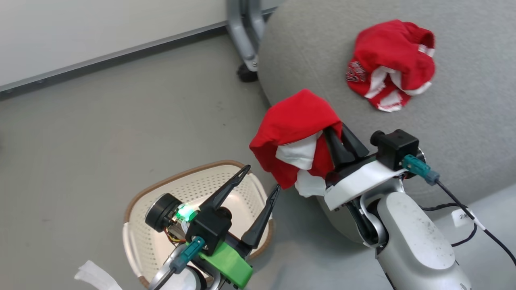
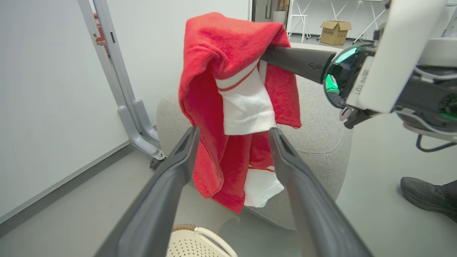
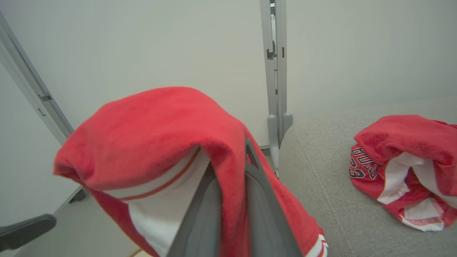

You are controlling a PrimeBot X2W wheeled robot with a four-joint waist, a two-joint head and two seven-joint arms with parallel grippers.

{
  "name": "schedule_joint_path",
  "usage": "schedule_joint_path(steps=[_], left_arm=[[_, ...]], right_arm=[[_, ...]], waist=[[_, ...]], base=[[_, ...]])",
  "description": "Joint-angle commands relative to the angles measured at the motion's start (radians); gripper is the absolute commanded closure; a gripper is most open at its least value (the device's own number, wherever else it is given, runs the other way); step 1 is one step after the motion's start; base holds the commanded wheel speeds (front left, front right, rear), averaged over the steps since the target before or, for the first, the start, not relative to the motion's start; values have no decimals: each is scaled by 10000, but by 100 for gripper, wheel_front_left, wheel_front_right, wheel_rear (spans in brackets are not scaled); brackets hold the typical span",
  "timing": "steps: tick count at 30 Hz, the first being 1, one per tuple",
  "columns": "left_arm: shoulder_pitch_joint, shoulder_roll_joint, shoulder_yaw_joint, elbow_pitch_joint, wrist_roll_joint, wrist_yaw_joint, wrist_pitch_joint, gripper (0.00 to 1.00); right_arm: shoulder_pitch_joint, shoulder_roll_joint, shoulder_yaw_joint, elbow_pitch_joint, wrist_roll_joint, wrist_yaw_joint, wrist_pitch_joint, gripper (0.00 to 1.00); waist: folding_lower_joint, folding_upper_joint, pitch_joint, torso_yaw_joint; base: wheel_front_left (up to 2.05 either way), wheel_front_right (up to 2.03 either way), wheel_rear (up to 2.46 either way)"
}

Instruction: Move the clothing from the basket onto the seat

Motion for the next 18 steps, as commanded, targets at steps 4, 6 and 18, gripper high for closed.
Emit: schedule_joint_path(steps=[4, 6, 18], left_arm=[[-337, 238, -62, -232, 54, -63, 149, 0], [-410, 327, -123, -366, 107, -92, 238, 0], [-1480, 740, -391, -1142, 367, -216, 731, 0]], right_arm=[[33, 23, -451, -31, 105, -3, -210, 100], [-46, 23, -678, -51, 159, -3, -270, 100], [-1865, -166, -3374, -501, -766, -3, -464, 100]], waist=[[0, -1, 966, -1540], [0, -1, 1171, -1730], [0, -1, 2863, -1506]], base=[[0, 0, 0], [0, 0, 0], [0, 0, 0]])
